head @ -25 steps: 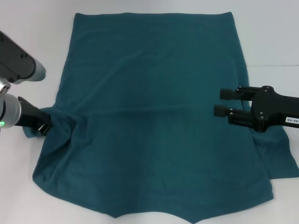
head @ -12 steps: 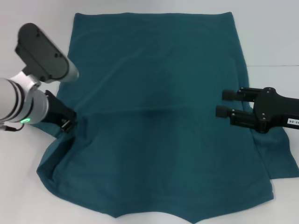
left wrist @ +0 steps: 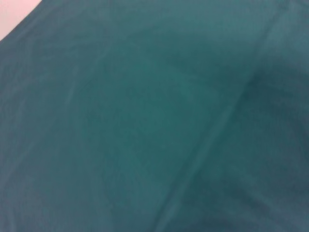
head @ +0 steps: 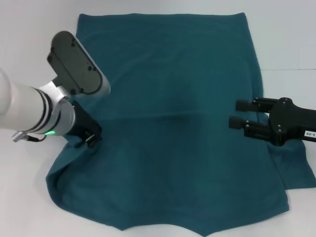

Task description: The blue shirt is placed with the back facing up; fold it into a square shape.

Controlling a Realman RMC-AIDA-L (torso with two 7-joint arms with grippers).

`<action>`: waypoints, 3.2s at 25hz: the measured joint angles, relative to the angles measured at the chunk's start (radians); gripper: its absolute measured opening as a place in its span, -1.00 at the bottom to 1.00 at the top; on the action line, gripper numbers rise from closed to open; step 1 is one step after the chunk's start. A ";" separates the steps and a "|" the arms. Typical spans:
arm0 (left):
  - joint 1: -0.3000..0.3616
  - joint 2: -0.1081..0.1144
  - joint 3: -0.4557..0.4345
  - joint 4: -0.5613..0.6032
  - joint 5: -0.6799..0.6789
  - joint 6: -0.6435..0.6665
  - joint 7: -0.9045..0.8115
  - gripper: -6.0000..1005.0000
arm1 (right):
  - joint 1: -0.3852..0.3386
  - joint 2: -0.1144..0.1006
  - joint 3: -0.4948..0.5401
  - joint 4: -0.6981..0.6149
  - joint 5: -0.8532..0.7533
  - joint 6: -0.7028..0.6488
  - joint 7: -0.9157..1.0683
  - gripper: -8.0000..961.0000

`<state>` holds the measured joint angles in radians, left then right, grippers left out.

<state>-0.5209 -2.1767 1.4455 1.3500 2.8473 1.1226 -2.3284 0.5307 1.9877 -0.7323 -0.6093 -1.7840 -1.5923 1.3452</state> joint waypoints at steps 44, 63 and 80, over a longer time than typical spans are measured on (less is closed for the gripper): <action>-0.030 0.000 0.173 -0.181 -0.097 -0.157 -0.065 -0.62 | -0.045 0.011 0.006 -0.001 0.000 -0.039 -0.021 0.22; -0.053 0.010 -0.130 -0.018 -0.019 -0.102 -0.244 0.58 | -0.046 0.014 0.021 -0.001 -0.001 -0.009 -0.021 0.22; -0.031 0.012 -0.242 -0.044 0.011 0.094 -0.243 0.56 | -0.024 0.020 0.010 0.000 -0.008 0.028 -0.022 0.22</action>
<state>-0.5524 -2.1643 1.2038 1.3061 2.8580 1.2164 -2.5718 0.5069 2.0077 -0.7225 -0.6094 -1.7918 -1.5642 1.3233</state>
